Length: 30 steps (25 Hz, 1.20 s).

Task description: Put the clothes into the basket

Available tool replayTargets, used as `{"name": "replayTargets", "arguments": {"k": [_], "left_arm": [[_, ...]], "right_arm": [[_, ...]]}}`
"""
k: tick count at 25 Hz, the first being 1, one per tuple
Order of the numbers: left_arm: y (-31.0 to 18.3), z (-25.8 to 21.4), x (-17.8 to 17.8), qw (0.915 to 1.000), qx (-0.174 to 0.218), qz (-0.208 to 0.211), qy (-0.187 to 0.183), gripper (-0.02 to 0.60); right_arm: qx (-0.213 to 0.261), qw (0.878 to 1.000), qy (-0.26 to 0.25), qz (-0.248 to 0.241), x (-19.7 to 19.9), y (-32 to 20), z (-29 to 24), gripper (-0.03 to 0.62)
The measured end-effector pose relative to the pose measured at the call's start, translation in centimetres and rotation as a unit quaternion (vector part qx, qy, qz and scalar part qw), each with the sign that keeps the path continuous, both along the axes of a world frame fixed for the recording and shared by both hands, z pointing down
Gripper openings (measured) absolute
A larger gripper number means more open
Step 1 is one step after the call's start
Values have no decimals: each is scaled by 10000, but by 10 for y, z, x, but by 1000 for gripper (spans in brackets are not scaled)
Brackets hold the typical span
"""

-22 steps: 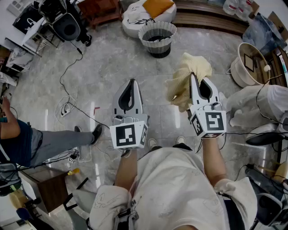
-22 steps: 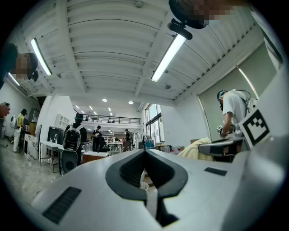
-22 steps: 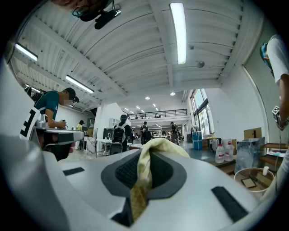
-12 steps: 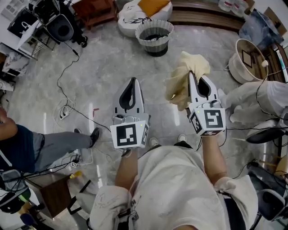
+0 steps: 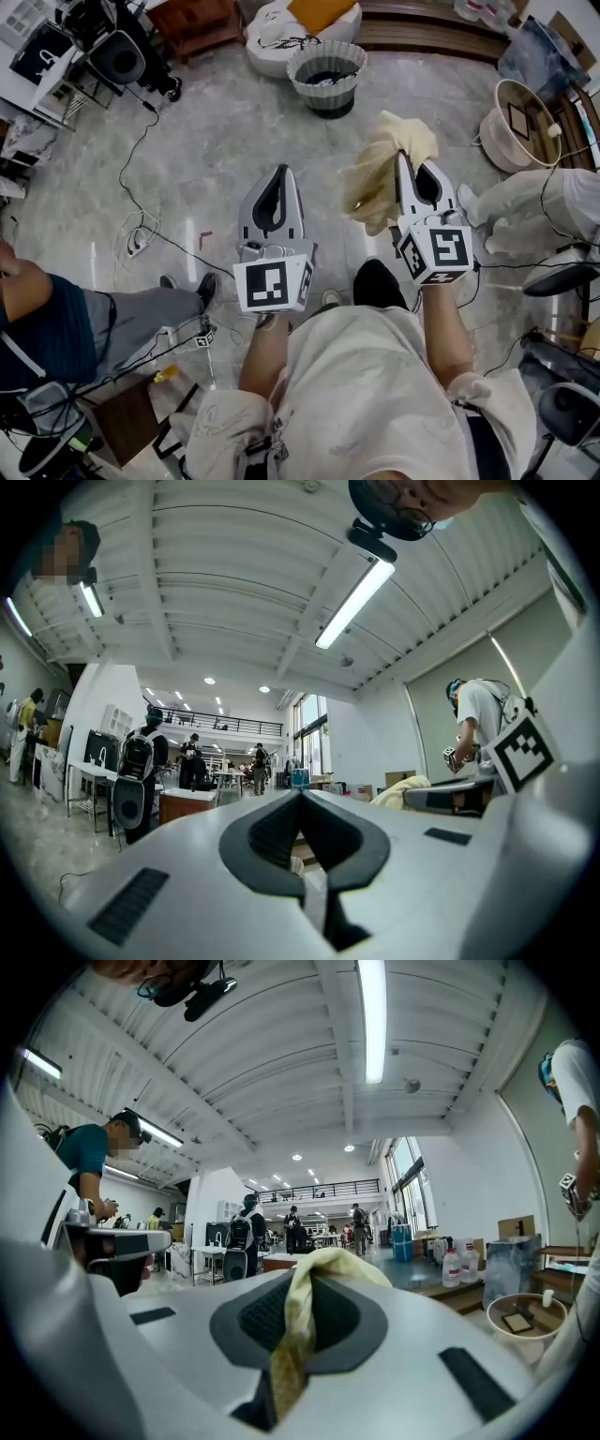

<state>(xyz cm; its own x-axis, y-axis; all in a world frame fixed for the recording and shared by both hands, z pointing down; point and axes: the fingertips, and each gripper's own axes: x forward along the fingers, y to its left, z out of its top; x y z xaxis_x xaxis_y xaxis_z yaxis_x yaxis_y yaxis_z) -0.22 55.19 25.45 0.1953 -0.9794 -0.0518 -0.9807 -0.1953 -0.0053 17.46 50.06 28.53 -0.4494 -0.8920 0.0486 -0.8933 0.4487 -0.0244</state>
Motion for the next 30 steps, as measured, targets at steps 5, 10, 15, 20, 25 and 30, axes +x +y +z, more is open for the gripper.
{"name": "replayTargets", "arguments": {"k": [5, 10, 15, 20, 25, 30], "left_arm": [[-30, 4, -12, 10000, -35, -26, 26, -2], [-84, 15, -15, 9999, -61, -126, -18, -2], [-162, 18, -19, 9994, -85, -331, -3, -2], [-245, 15, -10, 9990, -6, -442, -51, -2], [-317, 13, 14, 9991, 0, -411, -119, -2], [-362, 13, 26, 9991, -11, -385, -148, -2]], "right_arm": [[-118, 9999, -6, -54, -15, -32, 11, 12], [-190, 9997, -50, -171, -20, -89, 28, 12], [-291, 9991, -56, -320, -25, -164, 36, 12], [-313, 9988, -94, -355, -12, -247, 40, 12], [-317, 9989, -136, -323, 11, -320, 40, 12], [-335, 9989, -156, -282, 21, -366, 42, 12]]}}
